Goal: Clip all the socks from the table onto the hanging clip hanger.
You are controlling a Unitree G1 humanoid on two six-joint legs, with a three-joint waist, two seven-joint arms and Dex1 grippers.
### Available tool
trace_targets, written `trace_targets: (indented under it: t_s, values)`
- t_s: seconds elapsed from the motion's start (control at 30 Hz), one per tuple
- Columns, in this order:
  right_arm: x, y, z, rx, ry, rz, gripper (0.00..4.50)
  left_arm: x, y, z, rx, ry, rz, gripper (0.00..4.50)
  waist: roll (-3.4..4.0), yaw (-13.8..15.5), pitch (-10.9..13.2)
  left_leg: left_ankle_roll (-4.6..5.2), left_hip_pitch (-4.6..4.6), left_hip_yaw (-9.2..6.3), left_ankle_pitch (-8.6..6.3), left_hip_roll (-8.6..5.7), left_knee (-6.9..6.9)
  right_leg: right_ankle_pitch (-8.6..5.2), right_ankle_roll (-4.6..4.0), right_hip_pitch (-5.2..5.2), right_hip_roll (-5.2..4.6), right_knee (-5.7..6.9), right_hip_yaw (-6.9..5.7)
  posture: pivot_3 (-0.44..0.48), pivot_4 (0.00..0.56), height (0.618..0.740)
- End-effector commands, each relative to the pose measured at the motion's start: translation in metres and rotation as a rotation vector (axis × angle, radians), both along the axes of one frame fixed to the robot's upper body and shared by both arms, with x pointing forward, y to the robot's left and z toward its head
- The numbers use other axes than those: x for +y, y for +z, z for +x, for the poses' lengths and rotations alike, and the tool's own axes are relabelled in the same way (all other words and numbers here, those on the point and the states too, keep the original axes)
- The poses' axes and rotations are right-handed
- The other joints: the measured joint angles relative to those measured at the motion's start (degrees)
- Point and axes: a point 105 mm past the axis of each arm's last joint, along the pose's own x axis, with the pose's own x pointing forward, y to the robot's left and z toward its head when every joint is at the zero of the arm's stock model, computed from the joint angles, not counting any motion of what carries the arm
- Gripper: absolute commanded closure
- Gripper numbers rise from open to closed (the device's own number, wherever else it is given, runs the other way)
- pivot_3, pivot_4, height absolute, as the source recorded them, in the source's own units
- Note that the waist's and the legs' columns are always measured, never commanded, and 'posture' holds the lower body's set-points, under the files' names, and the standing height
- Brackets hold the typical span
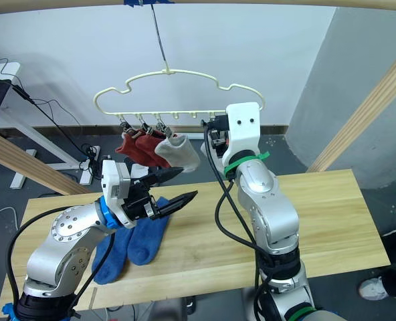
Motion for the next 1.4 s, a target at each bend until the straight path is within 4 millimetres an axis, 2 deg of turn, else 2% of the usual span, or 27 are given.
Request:
trace_targets:
  t_s: [0.03, 1.07, 1.17, 1.3, 1.37, 1.4]
  values:
    - [-0.0001, 0.0098, -0.0072, -0.051, -0.004, 0.001, 2.14, -0.0028, 0.0009, -0.0039, -0.017, -0.017, -0.004, 0.98, 0.0, 0.0, 0.0, 0.0, 0.0, 0.0, 0.0, 0.0, 0.0, 0.0, 0.0, 0.0, 0.0, 0.0, 0.01, -0.223, 0.274, 0.74]
    - [-0.001, 0.011, -0.0031, -0.089, -0.002, -0.009, 2.14, -0.0027, 0.0019, -0.0028, -0.027, -0.021, 0.0, 0.98, -0.01, 0.01, -0.05, 0.0, 0.01, 0.0, 0.01, -0.01, 0.01, 0.0, 0.0, -0.01, 0.0, 0.04, 0.0, -0.218, 0.266, 0.74]
    - [-0.0013, 0.0109, -0.0029, -0.09, -0.005, -0.009, 2.8, -0.0027, 0.0022, -0.003, -0.027, -0.021, -0.001, 0.98, -0.01, 0.0, -0.05, 0.0, 0.01, 0.0, 0.01, 0.0, 0.02, 0.0, 0.0, -0.01, 0.0, 0.05, 0.0, -0.218, 0.266, 0.74]
    - [-0.0013, 0.0111, -0.0027, -0.091, -0.004, -0.008, 4.03, -0.0026, 0.0022, -0.003, -0.026, -0.022, -0.002, 0.98, -0.01, 0.01, -0.05, 0.0, 0.01, 0.01, 0.01, 0.0, 0.02, 0.0, 0.0, -0.01, 0.0, 0.06, 0.0, -0.217, 0.265, 0.74]
    - [-0.0013, 0.0115, -0.0024, -0.093, -0.004, -0.008, 4.37, -0.0025, 0.0022, -0.0031, -0.025, -0.021, -0.002, 0.98, -0.01, 0.01, -0.05, 0.0, 0.01, 0.0, 0.01, -0.01, 0.02, 0.0, 0.0, -0.01, 0.0, 0.07, 0.0, -0.217, 0.265, 0.74]
    - [-0.0013, 0.0117, -0.0023, -0.094, -0.004, -0.008, 4.41, -0.0025, 0.0022, -0.0032, -0.025, -0.02, -0.002, 0.98, -0.01, 0.01, -0.05, 0.0, 0.02, 0.0, 0.01, 0.0, 0.02, 0.0, 0.0, -0.01, 0.0, 0.08, 0.0, -0.217, 0.265, 0.74]
